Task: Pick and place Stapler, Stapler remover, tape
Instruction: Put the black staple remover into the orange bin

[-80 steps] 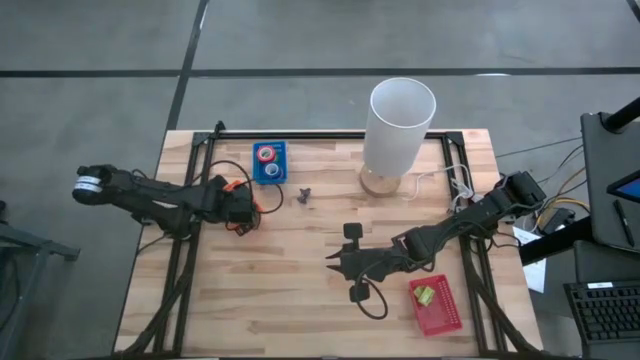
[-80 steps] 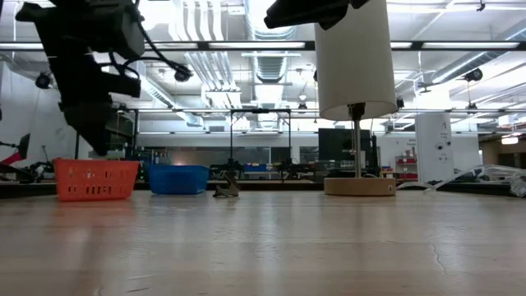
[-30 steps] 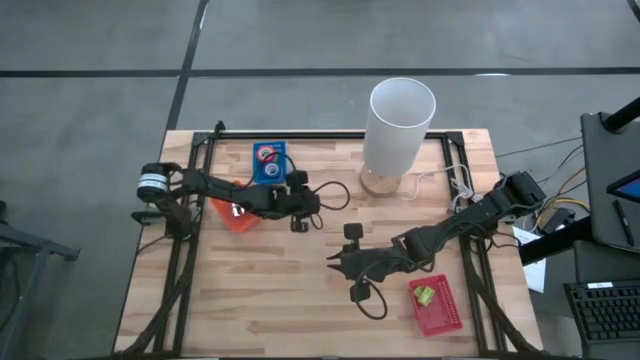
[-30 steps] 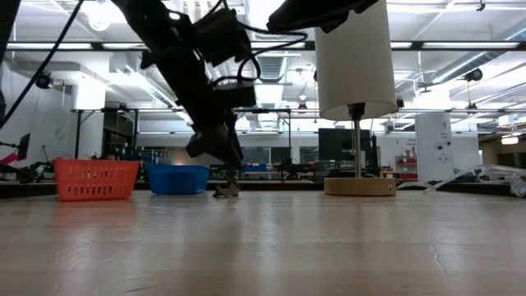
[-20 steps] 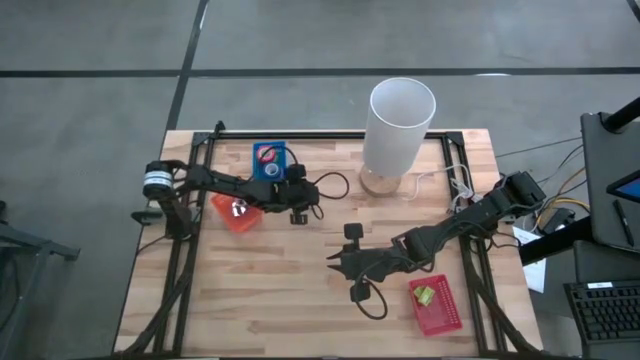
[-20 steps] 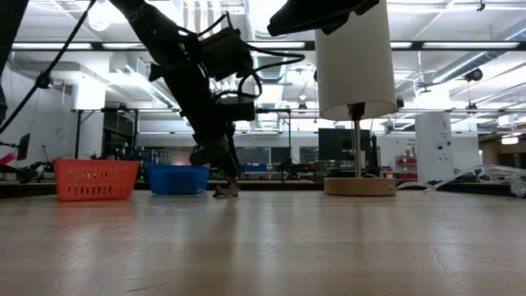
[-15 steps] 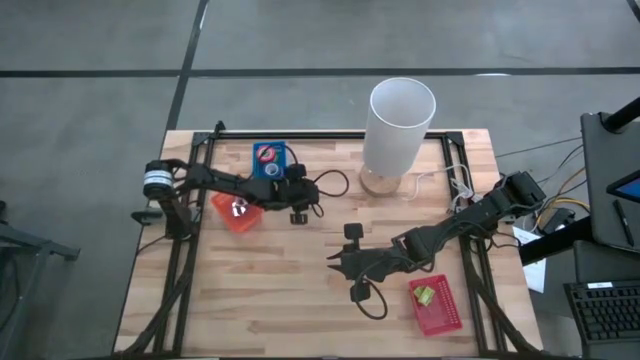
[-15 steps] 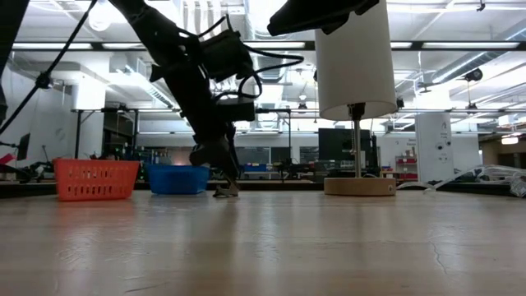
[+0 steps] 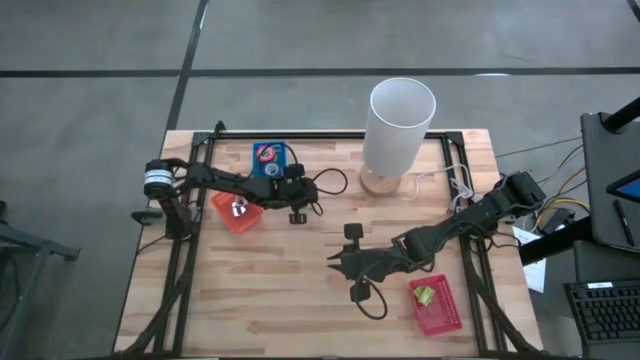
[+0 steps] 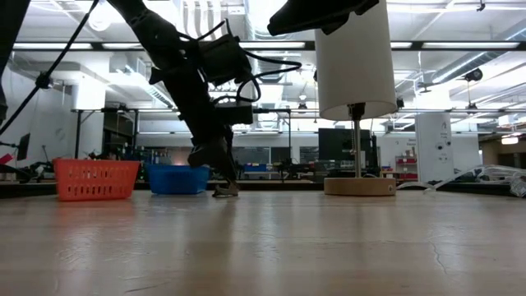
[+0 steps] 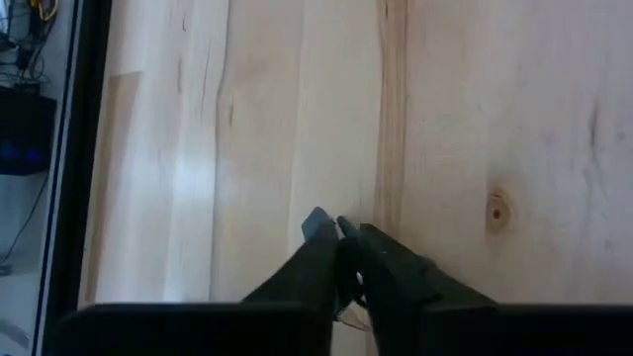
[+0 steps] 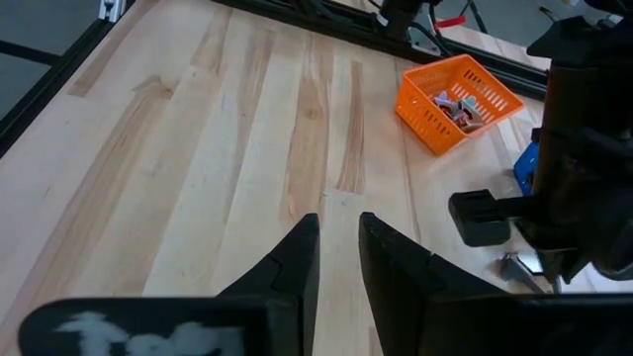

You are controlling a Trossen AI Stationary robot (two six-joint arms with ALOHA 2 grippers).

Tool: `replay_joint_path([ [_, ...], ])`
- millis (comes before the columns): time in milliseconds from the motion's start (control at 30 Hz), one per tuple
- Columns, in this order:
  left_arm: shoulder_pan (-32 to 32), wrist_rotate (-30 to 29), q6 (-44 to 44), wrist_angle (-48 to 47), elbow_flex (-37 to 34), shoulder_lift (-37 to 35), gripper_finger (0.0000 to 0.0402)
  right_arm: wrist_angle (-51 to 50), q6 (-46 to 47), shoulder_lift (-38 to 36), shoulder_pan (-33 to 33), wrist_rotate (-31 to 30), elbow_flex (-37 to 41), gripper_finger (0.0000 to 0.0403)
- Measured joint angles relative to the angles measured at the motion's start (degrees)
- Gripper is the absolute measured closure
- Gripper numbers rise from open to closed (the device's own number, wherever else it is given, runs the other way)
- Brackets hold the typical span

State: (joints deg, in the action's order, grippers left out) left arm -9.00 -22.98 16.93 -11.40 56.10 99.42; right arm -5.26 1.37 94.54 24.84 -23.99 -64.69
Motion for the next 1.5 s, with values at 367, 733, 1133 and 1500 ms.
replay_joint_path([
  [367,0.6,0.6,1.1,-1.8,0.4,-0.7,0.0395,0.0,0.1,0.0,0.0,0.0,0.1,0.0326],
  [733,7.5,1.7,-5.0,-15.9,0.0,-12.8,0.0399,-0.3,-0.1,0.0,0.0,0.0,0.6,0.0343],
  [1133,23.4,-6.8,-26.0,-39.7,-0.2,-28.1,0.0396,0.0,0.0,0.0,0.0,0.0,0.6,0.0333],
  [1500,26.0,-15.6,-43.3,-56.1,-4.9,-32.3,0.0395,1.0,0.0,0.0,0.0,0.0,0.7,0.0339],
])
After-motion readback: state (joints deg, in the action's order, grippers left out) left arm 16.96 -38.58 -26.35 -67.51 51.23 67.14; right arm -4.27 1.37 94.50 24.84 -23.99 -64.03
